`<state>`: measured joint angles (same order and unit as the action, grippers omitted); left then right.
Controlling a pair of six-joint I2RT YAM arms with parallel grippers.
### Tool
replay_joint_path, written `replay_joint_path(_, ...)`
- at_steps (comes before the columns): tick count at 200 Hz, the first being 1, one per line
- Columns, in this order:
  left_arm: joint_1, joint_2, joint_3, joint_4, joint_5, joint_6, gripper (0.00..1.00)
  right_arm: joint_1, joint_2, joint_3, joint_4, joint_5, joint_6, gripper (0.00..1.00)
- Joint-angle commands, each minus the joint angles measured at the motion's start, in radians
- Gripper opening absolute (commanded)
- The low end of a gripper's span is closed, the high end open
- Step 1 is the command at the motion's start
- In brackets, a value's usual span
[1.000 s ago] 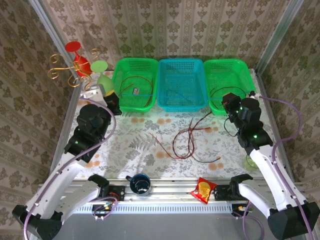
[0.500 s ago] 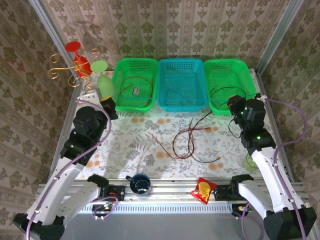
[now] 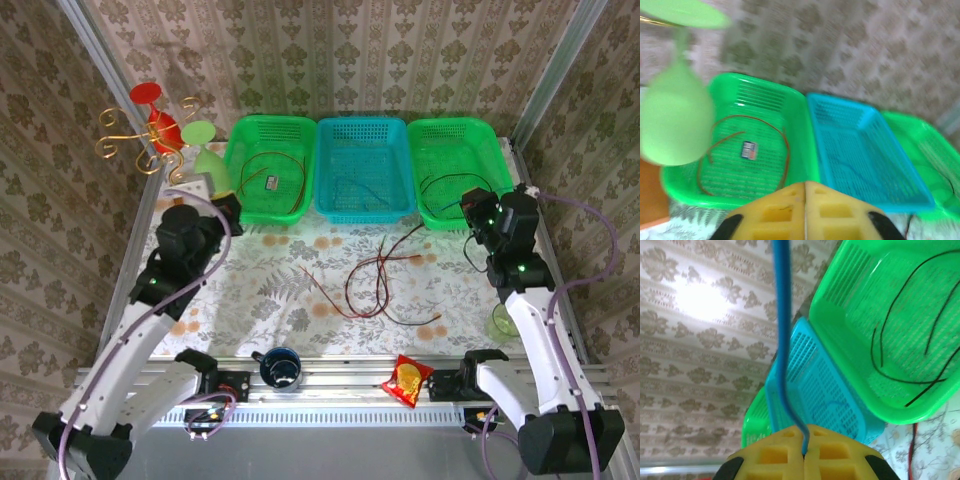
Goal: Untangle the cables
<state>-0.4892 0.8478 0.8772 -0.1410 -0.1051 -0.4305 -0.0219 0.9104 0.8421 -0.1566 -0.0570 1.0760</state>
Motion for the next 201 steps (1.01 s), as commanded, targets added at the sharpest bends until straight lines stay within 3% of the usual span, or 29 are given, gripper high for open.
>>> replay_joint_path(1, -0.103, 0.061, 0.036, 0.109, 0.154, 0.164, 0.28, -0.001, 0.014, 0.099, 0.047, -0.147, -0.020, 0.00)
replay_joint_path(41, -0.213, 0.257, 0.125, 0.207, 0.391, 0.326, 0.65, 0.001, 0.062, 0.233, 0.070, -0.327, 0.000, 0.00)
replay_joint_path(68, -0.256, 0.374, 0.128, 0.391, 0.482, 0.387, 0.75, 0.012, 0.062, 0.324, 0.090, -0.371, 0.037, 0.00)
replay_joint_path(95, -0.271, 0.485, 0.139, 0.582, 0.547, 0.419, 0.78, 0.017, 0.056, 0.404, 0.082, -0.378, 0.054, 0.00)
replay_joint_path(123, -0.306, 0.611, 0.205, 0.651, 0.593, 0.445, 0.79, 0.022, 0.053, 0.462, 0.073, -0.397, 0.063, 0.00)
replay_joint_path(164, -0.363, 0.762, 0.291, 0.771, 0.544, 0.475, 0.80, 0.023, 0.037, 0.479, 0.078, -0.406, 0.092, 0.00)
replay_joint_path(179, -0.369, 0.806, 0.336, 0.774, 0.538, 0.478, 0.78, 0.024, 0.030, 0.481, 0.080, -0.409, 0.098, 0.00)
replay_joint_path(201, -0.370, 0.865, 0.392, 0.837, 0.616, 0.412, 0.64, 0.025, 0.026, 0.488, 0.064, -0.411, 0.093, 0.00)
